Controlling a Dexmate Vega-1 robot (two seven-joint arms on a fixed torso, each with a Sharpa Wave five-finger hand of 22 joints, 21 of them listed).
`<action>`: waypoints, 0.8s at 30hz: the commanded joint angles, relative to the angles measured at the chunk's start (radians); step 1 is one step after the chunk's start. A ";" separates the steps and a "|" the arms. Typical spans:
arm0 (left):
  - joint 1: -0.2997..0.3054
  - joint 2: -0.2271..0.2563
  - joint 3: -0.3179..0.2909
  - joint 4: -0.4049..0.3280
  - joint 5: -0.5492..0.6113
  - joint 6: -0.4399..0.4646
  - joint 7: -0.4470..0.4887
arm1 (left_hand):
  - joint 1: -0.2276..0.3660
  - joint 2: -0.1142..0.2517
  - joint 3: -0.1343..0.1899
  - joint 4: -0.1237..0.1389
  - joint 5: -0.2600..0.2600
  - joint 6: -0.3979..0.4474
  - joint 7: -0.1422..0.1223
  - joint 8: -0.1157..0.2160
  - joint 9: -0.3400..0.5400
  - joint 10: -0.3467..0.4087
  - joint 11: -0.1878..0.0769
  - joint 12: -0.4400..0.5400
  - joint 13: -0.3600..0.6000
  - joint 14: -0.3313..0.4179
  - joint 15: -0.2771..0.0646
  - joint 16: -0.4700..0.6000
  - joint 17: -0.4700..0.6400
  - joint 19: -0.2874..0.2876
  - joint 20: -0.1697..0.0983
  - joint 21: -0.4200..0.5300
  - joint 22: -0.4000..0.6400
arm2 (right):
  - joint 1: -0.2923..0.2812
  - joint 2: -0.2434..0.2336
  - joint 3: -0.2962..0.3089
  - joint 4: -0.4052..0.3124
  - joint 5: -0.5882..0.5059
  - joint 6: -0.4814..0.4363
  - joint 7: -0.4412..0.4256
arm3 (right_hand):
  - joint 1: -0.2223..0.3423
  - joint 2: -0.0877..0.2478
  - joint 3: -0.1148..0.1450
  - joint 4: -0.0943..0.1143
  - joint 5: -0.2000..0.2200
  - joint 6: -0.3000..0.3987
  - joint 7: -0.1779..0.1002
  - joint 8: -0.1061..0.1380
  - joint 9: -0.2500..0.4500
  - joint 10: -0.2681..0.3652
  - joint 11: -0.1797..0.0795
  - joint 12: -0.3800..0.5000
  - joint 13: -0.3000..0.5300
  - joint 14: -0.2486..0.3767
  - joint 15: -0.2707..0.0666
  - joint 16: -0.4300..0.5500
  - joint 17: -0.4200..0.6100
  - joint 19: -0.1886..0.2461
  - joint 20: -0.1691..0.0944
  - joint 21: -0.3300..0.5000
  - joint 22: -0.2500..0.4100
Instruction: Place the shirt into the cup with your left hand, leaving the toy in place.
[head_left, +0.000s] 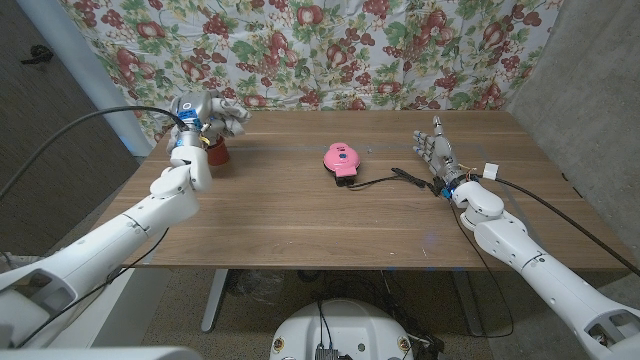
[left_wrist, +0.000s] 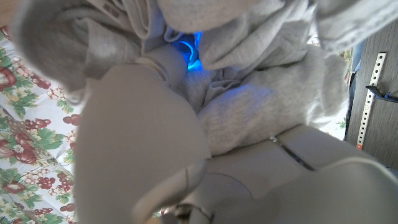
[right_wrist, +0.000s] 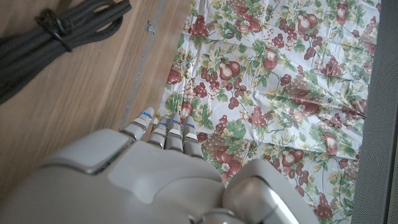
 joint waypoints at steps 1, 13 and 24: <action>-0.036 -0.017 0.013 0.060 -0.003 -0.033 0.003 | 0.055 0.056 0.006 -0.002 0.006 -0.004 -0.001 0.001 0.005 0.002 0.000 -0.008 0.000 0.091 -0.176 0.003 0.005 -0.003 -0.058 0.007 0.004 | 0.001 0.001 -0.002 -0.002 -0.006 -0.003 -0.009 | -0.005 -0.003 0.004 0.000 -0.003 0.012 -0.001 -0.001 0.005 0.005 -0.002 0.004 0.002 -0.005 -0.007 0.003 0.003 -0.006 0.000 0.002 0.003; -0.068 -0.022 0.029 0.098 0.010 -0.029 -0.019 | 0.057 0.058 0.006 -0.001 0.005 -0.013 0.001 -0.004 0.001 -0.002 0.000 -0.011 0.000 0.088 -0.177 0.001 0.003 -0.005 -0.059 0.008 0.004 | 0.011 0.006 -0.006 0.007 -0.008 -0.005 -0.007 | -0.004 -0.001 0.006 0.000 -0.003 0.012 -0.002 -0.001 0.005 0.003 -0.003 0.003 0.002 -0.006 -0.008 0.003 0.003 -0.008 -0.002 0.001 0.003; -0.097 -0.036 0.040 0.129 0.019 -0.003 -0.043 | 0.058 0.060 0.003 -0.001 0.005 -0.016 0.000 -0.007 -0.006 -0.006 0.000 -0.015 -0.001 0.087 -0.177 0.001 0.002 -0.007 -0.058 0.007 0.004 | 0.013 0.001 -0.006 0.002 -0.009 -0.012 -0.008 | -0.004 -0.001 0.007 0.000 -0.003 0.012 -0.001 -0.001 0.005 0.004 -0.002 0.003 0.002 -0.007 -0.007 0.003 0.003 -0.009 -0.001 0.001 0.003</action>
